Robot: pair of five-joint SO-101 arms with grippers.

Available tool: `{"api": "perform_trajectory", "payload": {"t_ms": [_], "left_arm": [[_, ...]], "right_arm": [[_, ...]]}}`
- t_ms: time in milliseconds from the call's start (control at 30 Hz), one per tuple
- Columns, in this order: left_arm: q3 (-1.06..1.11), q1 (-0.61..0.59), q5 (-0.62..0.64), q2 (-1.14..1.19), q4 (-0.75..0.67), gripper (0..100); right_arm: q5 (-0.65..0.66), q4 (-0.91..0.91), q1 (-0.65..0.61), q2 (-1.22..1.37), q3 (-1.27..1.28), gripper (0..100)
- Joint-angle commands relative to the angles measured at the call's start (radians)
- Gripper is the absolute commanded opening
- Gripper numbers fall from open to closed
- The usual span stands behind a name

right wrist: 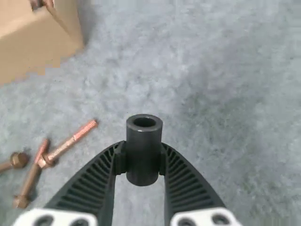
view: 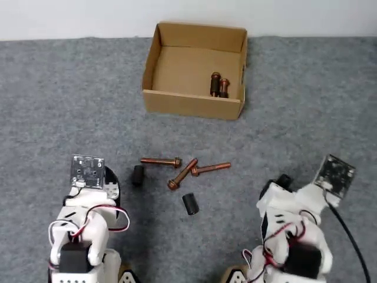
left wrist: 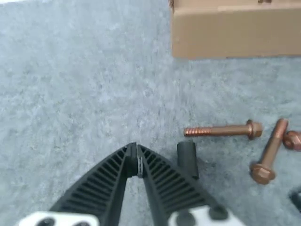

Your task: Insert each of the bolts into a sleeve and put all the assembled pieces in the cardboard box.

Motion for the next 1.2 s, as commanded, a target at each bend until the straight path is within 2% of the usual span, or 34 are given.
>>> {"api": "perform_trajectory", "payload": {"t_ms": [0,133,267,400,533,600,800,1033,1167], "left_arm": [[-0.137,0.005,-0.009,0.143,0.02,1],[-0.297,0.066,-0.009,0.416,0.025,1],[-0.444,0.18,-0.035,0.7,0.025,1],[-0.544,0.252,-0.227,0.961,-0.005,1],[-0.648,0.25,-0.52,1.211,-0.046,1],[-0.73,0.252,-0.586,1.332,-0.025,1],[-1.075,0.261,-0.697,1.653,0.184,11],[-1.495,0.293,-0.825,1.976,0.448,11],[-1.681,0.31,-0.827,2.157,0.537,11]], "right_arm": [[0.02,0.002,0.015,-0.024,0.002,0.8],[0.018,-0.001,0.013,-0.024,0.005,0.8],[0.018,-0.001,0.015,-0.024,0.006,0.8],[0.018,-0.001,0.015,-0.024,0.006,0.8],[0.018,-0.001,0.015,-0.024,0.006,0.8],[0.017,-0.001,0.015,-0.024,0.006,0.8],[0.017,-0.002,0.015,-0.024,0.008,0.8],[0.017,-0.002,0.015,-0.024,0.008,0.8],[0.017,-0.002,0.015,-0.022,0.008,0.8]]}}
